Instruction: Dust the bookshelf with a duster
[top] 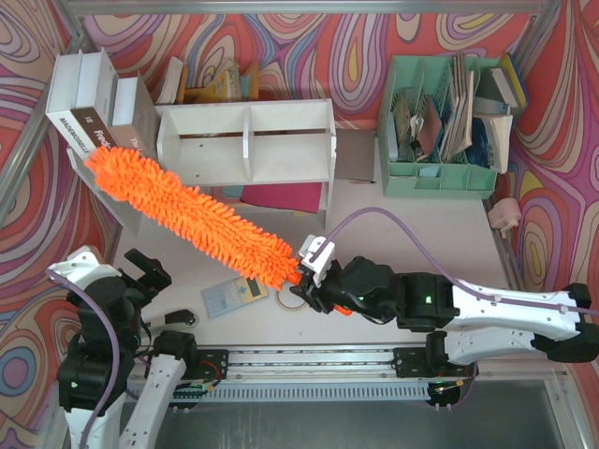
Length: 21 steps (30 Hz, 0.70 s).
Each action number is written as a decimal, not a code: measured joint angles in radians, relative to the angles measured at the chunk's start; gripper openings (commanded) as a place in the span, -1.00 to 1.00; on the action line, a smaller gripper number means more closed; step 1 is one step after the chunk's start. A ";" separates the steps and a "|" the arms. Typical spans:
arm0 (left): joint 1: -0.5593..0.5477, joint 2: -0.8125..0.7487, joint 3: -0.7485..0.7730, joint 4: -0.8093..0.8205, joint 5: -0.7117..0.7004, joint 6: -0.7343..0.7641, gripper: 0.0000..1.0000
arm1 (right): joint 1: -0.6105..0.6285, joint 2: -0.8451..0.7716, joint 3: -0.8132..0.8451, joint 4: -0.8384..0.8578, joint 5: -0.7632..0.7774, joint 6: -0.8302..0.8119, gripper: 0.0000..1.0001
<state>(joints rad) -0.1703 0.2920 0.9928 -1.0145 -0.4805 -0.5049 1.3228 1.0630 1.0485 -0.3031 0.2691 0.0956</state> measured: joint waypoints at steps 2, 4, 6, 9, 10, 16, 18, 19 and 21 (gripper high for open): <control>0.000 0.000 0.000 0.000 0.000 0.000 0.97 | 0.000 -0.009 0.019 0.017 0.011 -0.005 -1.00; 0.000 0.000 0.000 0.000 0.000 0.000 0.97 | 0.000 -0.022 0.021 0.029 0.024 -0.010 -1.00; 0.000 0.000 0.000 0.000 0.000 0.000 0.97 | 0.000 -0.027 0.021 0.029 0.029 -0.010 -1.00; 0.000 0.000 0.000 0.000 0.000 0.000 0.97 | 0.000 -0.021 0.012 0.032 0.030 -0.008 -1.00; 0.000 0.000 0.000 0.000 0.000 0.000 0.97 | 0.000 -0.016 0.003 0.037 0.030 -0.005 -1.00; 0.000 0.000 0.000 0.000 0.000 0.000 0.97 | -0.001 0.044 -0.077 0.066 0.009 0.025 -1.00; 0.000 0.000 0.000 0.000 0.000 0.000 0.97 | -0.005 0.066 -0.101 0.066 -0.004 0.033 -1.00; 0.000 0.000 0.000 0.000 0.000 0.000 0.97 | -0.008 0.073 -0.109 0.066 -0.011 0.036 -1.00; 0.000 0.000 0.000 0.000 0.000 0.000 0.97 | -0.014 0.081 -0.118 0.064 -0.021 0.037 -1.00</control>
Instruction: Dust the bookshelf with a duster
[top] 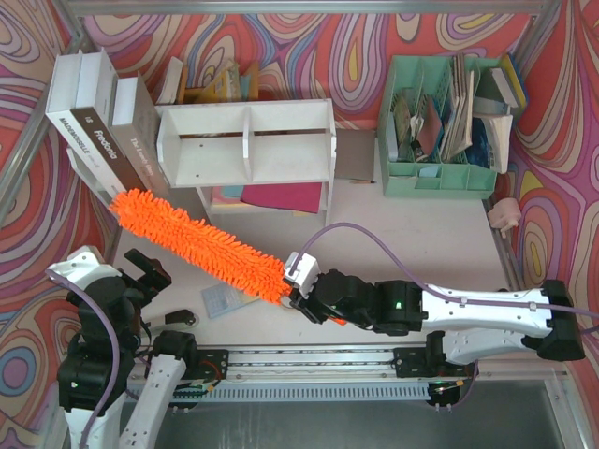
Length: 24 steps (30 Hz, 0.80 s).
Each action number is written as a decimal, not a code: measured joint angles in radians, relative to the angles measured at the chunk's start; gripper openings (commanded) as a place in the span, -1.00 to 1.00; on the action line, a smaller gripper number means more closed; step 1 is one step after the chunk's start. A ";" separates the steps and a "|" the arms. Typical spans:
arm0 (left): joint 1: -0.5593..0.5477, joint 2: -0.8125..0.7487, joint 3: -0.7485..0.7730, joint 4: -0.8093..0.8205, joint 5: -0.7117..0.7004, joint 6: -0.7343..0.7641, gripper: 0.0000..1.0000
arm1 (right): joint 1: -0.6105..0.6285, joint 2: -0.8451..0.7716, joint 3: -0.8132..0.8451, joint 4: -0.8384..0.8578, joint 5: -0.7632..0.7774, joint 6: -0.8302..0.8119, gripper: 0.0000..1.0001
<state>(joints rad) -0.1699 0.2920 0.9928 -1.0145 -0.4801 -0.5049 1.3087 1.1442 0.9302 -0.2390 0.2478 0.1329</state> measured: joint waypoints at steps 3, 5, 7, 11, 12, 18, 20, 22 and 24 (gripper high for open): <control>0.000 0.000 0.000 0.000 0.000 0.000 0.97 | -0.001 -0.004 0.000 -0.002 -0.007 0.002 -1.00; 0.000 0.000 0.000 0.000 0.000 0.000 0.97 | -0.002 -0.015 0.001 -0.010 -0.013 0.002 -1.00; 0.000 0.002 0.000 0.000 0.000 -0.007 0.97 | -0.003 -0.032 0.004 -0.024 -0.019 -0.004 -1.00; 0.000 0.039 0.035 -0.023 -0.003 -0.073 0.97 | -0.008 -0.076 0.000 -0.059 -0.023 -0.013 -1.00; 0.000 0.052 0.047 -0.024 0.003 -0.096 0.97 | -0.008 -0.091 -0.011 -0.059 -0.023 -0.013 -1.00; 0.000 0.111 0.065 -0.010 0.129 -0.275 0.97 | -0.008 -0.182 -0.118 -0.060 -0.038 -0.012 -1.00; 0.000 0.118 0.050 0.009 0.173 -0.335 0.97 | -0.008 -0.192 -0.140 -0.061 -0.047 -0.013 -1.00; 0.000 0.118 0.023 0.024 0.209 -0.385 0.97 | -0.008 -0.192 -0.148 -0.062 -0.059 -0.015 -1.00; 0.000 0.122 -0.003 0.033 0.236 -0.428 0.94 | -0.008 -0.192 -0.150 -0.061 -0.072 -0.021 -1.00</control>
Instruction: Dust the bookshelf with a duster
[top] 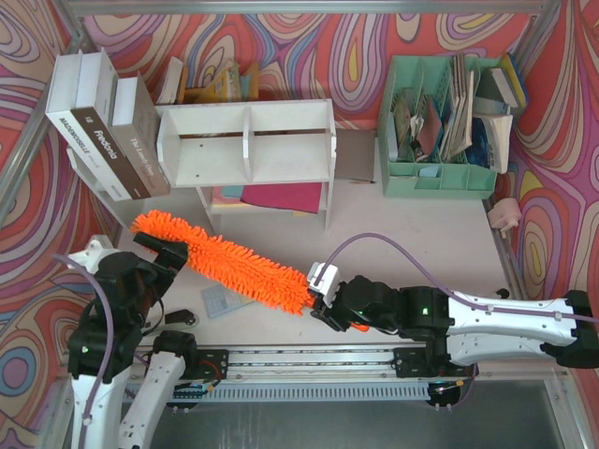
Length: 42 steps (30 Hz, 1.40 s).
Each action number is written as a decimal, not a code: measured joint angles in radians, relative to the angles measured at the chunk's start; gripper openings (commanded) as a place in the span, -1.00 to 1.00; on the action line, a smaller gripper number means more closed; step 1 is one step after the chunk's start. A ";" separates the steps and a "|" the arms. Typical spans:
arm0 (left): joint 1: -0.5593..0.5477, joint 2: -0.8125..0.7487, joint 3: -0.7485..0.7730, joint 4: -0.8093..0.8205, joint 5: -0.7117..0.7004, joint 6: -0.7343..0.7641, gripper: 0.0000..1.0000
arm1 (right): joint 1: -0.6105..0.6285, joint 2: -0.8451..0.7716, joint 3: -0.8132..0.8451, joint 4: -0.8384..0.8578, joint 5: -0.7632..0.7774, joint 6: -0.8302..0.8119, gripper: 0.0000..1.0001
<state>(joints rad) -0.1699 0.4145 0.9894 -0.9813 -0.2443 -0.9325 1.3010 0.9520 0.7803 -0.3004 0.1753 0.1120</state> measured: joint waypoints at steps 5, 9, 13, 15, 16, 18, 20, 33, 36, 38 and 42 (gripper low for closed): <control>0.000 0.023 -0.085 0.046 0.047 -0.083 0.87 | 0.000 0.003 0.000 0.006 -0.036 -0.019 -1.00; 0.000 0.035 -0.151 0.086 0.074 -0.127 0.72 | 0.000 0.013 0.000 0.011 -0.066 -0.029 -1.00; 0.000 0.055 -0.202 0.131 0.092 -0.151 0.38 | 0.000 0.029 -0.002 0.022 -0.087 -0.038 -1.00; 0.000 0.062 -0.220 0.149 0.096 -0.163 0.15 | 0.000 0.037 -0.004 0.032 -0.087 -0.042 -1.00; 0.000 0.063 -0.230 0.157 0.097 -0.169 0.00 | 0.000 0.039 -0.007 0.038 -0.085 -0.043 -1.00; 0.000 0.063 -0.251 0.173 0.098 -0.180 -0.26 | -0.002 0.039 -0.017 0.050 -0.077 -0.045 -1.00; 0.000 0.061 -0.271 0.194 0.099 -0.201 -0.51 | -0.002 0.043 -0.024 0.051 -0.063 -0.043 -1.00; 0.002 -0.031 -0.394 0.290 0.032 -0.373 -1.00 | -0.071 0.144 -0.034 0.092 -0.085 -0.072 -0.41; 0.002 -0.031 -0.424 0.298 0.011 -0.412 -1.00 | -0.080 0.203 -0.034 0.101 -0.087 -0.082 -0.33; 0.002 -0.025 -0.440 0.304 -0.001 -0.437 -1.00 | -0.091 0.245 -0.034 0.108 -0.084 -0.086 -0.33; 0.002 -0.017 -0.506 0.355 -0.029 -0.492 -1.00 | -0.132 0.320 -0.035 0.139 -0.076 -0.104 -0.34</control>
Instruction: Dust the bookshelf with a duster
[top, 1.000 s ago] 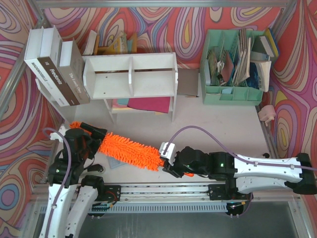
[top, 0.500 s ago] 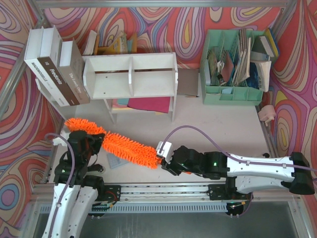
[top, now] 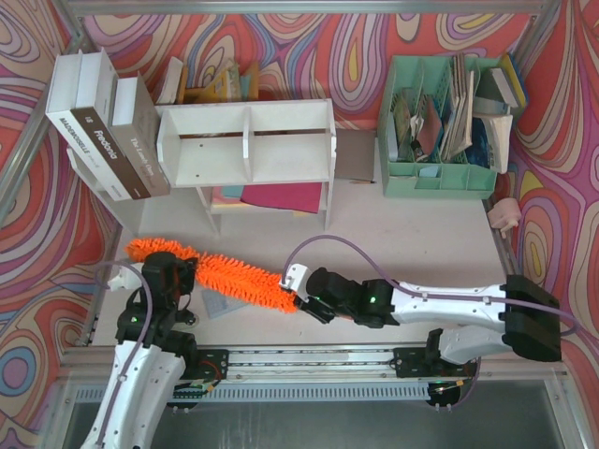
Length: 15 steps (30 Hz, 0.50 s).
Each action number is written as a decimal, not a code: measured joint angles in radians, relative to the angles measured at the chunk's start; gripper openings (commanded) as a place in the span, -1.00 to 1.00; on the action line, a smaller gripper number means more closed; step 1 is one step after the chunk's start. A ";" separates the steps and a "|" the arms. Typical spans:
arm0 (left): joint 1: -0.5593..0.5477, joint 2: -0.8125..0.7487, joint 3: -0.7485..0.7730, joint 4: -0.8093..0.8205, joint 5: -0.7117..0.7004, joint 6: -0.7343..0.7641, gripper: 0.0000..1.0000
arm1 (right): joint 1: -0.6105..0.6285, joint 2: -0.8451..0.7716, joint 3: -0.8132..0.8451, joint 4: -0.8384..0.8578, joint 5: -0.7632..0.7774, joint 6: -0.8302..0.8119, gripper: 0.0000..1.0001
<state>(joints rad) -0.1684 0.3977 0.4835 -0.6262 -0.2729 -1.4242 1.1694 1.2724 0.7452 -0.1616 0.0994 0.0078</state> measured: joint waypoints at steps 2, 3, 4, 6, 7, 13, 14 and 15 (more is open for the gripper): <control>0.000 0.019 -0.021 0.022 -0.012 -0.025 -1.00 | -0.022 0.030 -0.002 0.015 -0.003 -0.012 -0.33; 0.000 0.033 -0.026 0.036 -0.016 -0.035 -1.00 | -0.035 0.046 -0.002 0.027 -0.003 -0.017 -0.32; 0.000 0.049 -0.029 0.053 -0.022 -0.044 -1.00 | -0.048 0.062 -0.002 0.039 -0.003 -0.024 -0.31; -0.003 0.079 -0.032 0.086 -0.031 -0.061 -1.00 | -0.072 0.093 -0.002 0.061 -0.002 -0.037 -0.28; -0.008 0.095 -0.036 0.108 -0.036 -0.069 -1.00 | -0.081 0.107 -0.001 0.071 0.000 -0.042 -0.24; -0.055 0.167 -0.053 0.167 -0.107 -0.119 -1.00 | -0.146 0.183 0.007 0.124 0.057 -0.051 -0.20; -0.066 0.175 -0.054 0.180 -0.122 -0.129 -1.00 | -0.157 0.188 0.007 0.131 0.058 -0.057 -0.19; -0.075 0.183 -0.054 0.191 -0.134 -0.137 -1.00 | -0.167 0.192 0.008 0.137 0.058 -0.063 -0.19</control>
<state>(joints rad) -0.2436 0.5812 0.4297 -0.4355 -0.4068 -1.5612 1.0023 1.4639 0.7528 -0.0242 0.1577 -0.0547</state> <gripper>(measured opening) 0.219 0.404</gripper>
